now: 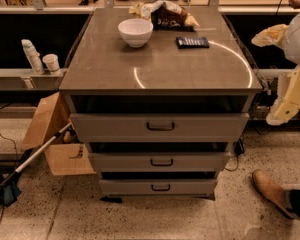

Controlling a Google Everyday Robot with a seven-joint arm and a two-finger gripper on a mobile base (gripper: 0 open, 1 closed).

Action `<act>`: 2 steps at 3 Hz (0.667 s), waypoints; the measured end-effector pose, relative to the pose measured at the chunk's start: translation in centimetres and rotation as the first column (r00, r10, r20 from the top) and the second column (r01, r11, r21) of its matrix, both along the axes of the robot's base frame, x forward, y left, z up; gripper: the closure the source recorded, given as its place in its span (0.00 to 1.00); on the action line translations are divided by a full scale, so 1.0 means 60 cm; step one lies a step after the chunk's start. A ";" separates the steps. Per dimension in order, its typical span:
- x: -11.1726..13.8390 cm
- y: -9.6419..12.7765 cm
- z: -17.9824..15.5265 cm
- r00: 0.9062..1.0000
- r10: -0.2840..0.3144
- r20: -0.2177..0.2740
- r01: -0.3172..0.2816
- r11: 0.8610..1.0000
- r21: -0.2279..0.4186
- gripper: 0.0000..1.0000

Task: Open top drawer

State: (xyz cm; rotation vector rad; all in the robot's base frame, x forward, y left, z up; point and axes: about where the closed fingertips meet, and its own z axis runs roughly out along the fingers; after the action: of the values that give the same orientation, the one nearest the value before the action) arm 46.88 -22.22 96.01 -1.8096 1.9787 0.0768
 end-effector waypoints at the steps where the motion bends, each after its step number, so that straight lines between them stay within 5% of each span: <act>1: 0.002 0.012 -0.040 0.995 0.097 -0.034 -0.093 0.991 0.096 0.00; 2: 0.002 0.012 -0.040 0.995 0.097 -0.034 -0.094 0.991 0.095 0.00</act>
Offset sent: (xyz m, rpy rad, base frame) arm 0.0000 0.0062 -0.0330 0.1011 0.0546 0.1180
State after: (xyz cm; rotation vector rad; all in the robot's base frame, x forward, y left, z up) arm 47.00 -21.49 93.62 -1.8543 1.8808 0.2323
